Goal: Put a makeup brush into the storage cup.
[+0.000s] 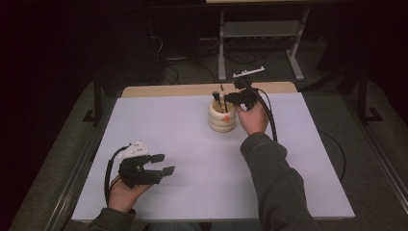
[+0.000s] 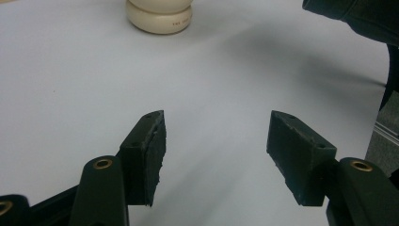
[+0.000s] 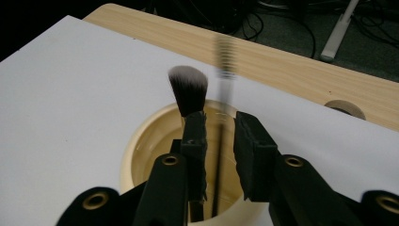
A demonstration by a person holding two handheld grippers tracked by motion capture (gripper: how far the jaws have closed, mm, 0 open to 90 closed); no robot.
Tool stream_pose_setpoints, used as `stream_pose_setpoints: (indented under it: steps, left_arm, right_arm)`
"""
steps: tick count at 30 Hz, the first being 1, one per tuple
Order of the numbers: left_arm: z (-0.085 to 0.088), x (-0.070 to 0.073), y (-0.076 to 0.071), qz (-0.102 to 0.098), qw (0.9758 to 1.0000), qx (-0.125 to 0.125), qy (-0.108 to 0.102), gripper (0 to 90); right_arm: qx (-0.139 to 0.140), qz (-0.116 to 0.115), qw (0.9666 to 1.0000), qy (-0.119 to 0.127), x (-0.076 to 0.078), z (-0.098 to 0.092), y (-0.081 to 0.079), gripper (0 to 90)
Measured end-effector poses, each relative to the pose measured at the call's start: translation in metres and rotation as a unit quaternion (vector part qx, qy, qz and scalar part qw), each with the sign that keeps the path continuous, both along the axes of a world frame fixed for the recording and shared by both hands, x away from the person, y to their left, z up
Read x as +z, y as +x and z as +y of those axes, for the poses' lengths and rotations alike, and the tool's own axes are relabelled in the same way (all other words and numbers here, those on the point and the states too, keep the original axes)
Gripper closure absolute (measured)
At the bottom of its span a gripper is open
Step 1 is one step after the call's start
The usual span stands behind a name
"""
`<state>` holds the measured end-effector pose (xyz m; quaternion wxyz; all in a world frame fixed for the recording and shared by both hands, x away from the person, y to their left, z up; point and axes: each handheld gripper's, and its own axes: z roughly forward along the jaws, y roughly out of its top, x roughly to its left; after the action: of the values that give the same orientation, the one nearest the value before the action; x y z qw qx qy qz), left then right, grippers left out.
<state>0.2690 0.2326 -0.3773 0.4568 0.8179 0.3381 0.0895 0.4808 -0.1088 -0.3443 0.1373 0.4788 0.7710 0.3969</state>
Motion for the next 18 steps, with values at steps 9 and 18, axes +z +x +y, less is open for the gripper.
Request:
stream_pose_setpoints:
  steps: [9,18]
  left_arm:
    - [-0.001,-0.001,0.0,0.003,1.0,0.0,0.0,37.4]
    - [-0.004,-0.001,0.0,0.003,1.0,-0.002,0.001,36.9]
  right_arm:
    - [0.009,-0.012,0.9998,0.013,-0.001,-0.012,-0.011,67.7]
    - [0.018,-0.014,0.9995,0.023,-0.003,-0.025,-0.026,63.1]
